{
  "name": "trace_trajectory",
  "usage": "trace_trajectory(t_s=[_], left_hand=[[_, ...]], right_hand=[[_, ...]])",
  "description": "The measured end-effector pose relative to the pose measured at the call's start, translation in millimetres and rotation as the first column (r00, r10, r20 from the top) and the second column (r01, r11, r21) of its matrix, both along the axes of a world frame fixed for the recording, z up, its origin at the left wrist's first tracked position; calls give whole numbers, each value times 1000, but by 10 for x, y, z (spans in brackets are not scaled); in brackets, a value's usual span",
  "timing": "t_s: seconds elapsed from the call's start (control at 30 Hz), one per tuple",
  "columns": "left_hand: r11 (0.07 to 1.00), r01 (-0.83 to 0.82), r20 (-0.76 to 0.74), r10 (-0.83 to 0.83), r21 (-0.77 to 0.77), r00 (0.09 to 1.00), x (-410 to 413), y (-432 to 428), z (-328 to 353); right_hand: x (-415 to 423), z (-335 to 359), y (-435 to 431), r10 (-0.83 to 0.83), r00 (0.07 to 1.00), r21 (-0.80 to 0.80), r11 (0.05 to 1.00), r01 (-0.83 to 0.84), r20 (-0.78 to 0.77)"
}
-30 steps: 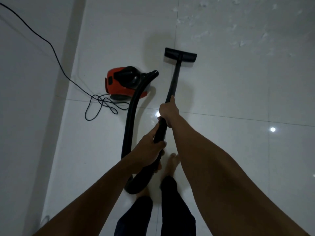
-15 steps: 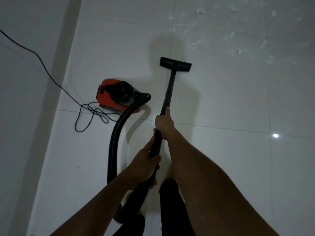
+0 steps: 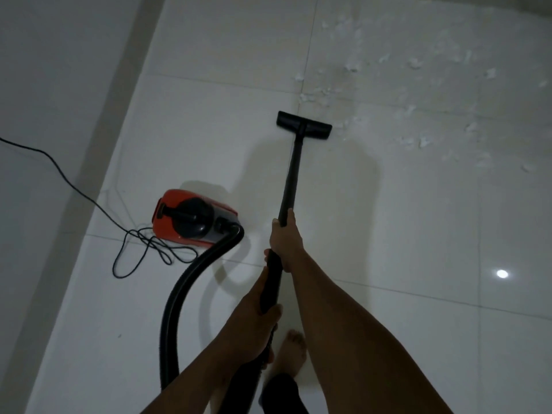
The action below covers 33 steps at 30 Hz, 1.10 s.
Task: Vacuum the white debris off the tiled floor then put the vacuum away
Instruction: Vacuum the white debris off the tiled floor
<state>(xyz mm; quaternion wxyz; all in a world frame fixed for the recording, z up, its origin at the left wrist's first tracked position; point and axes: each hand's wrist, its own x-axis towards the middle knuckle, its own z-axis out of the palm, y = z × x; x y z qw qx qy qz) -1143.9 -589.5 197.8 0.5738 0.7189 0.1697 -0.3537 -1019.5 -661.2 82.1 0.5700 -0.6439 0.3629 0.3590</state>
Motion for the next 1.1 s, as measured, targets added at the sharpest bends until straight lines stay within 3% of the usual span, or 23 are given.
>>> trace_trajectory(t_s=[0.13,0.37,0.73,1.1], left_hand=[[1000,28,57,-28,3,998,270,-70,-30],[999,12,69,-10,-35,998,707,60,-104],[998,-17,79,21,-55,997,1657,288,-177],[992,-87,-16,86,-95,996,2557,466,-154]], right_hand=[[252,-70,-109,-34,999,71,997,33,16],[675,-116,-124,-229,972,291,927,236,-57],[1609,-182,80,-310,951,279,912,299,-5],[2488,-231,295,-349,937,246,907,343,-17]])
